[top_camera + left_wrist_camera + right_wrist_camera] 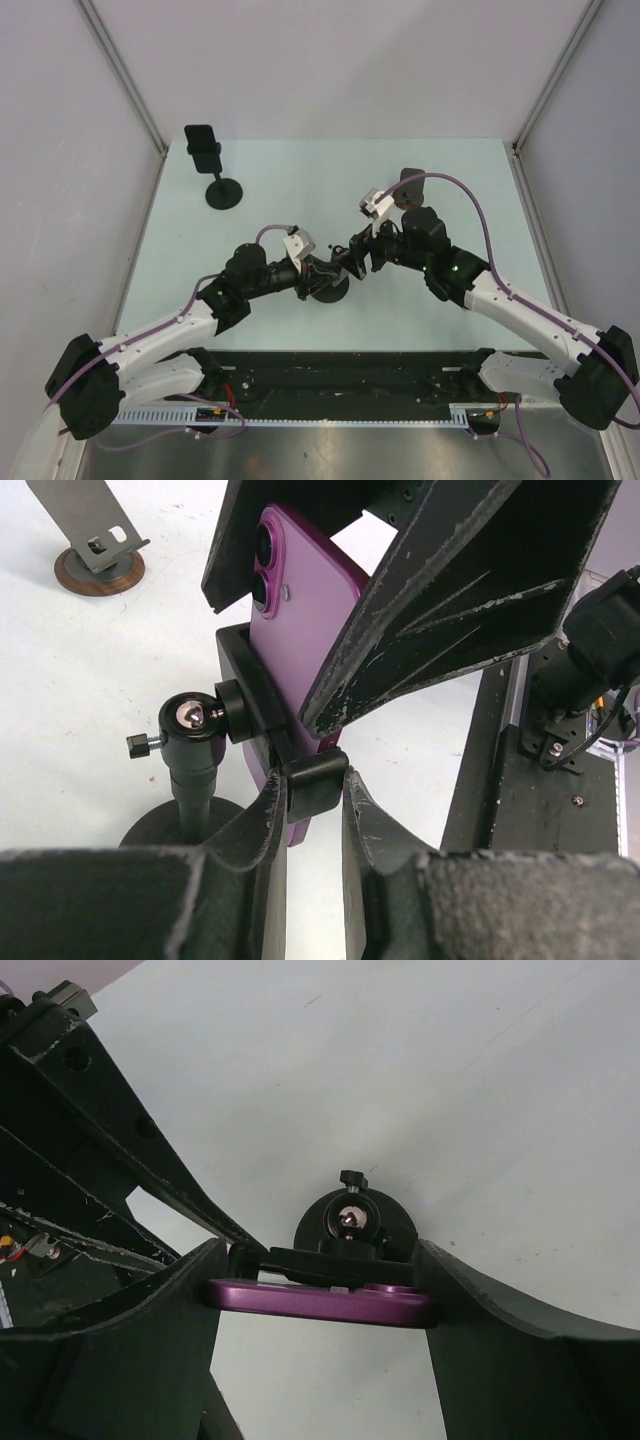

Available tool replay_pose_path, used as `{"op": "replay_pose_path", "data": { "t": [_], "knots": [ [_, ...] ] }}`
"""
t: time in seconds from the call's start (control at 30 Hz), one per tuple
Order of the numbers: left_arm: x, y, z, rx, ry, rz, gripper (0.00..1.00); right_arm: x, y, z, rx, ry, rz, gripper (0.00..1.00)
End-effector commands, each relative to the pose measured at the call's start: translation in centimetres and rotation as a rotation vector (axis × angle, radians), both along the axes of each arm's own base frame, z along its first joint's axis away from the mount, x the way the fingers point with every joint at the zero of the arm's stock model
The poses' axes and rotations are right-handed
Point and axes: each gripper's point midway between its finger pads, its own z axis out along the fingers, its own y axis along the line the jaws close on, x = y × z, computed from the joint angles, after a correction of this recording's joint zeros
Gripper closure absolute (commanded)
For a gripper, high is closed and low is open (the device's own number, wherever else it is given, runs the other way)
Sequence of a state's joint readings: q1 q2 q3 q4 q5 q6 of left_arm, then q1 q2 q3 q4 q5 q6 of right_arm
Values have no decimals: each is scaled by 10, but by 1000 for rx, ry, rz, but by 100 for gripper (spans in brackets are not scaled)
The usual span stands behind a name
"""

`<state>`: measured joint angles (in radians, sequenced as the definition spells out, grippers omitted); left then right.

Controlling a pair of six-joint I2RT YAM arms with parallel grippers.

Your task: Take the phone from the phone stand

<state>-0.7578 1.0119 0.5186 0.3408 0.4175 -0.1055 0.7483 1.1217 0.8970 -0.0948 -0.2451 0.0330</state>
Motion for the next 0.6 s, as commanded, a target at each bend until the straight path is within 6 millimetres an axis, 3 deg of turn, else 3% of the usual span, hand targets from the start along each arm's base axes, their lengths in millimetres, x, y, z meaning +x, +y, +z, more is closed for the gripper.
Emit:
{"op": "replay_pose_path", "data": {
  "t": [0.0,0.07,0.1,0.2,0.27,0.3,0.4,0.57],
  "knots": [
    [21,17,-3,13,2,105,100,3,-12,14,1,-56,9,100],
    [21,19,-2,10,1,120,100,5,-12,15,-2,-63,-25,100],
    [21,20,-2,9,-1,121,94,6,-12,16,-3,-69,-43,100],
    [16,18,2,-3,-4,105,59,10,-13,21,3,-84,-107,100],
    [8,14,4,-8,-11,93,46,12,-13,25,14,-98,-151,100],
    [7,13,5,-9,-21,95,32,12,-12,26,16,-102,-165,100],
    [3,9,4,5,-46,115,16,15,-11,31,25,-120,-225,100],
    [12,8,4,23,-72,178,11,16,-9,30,29,-120,-287,100]
  ]
}}
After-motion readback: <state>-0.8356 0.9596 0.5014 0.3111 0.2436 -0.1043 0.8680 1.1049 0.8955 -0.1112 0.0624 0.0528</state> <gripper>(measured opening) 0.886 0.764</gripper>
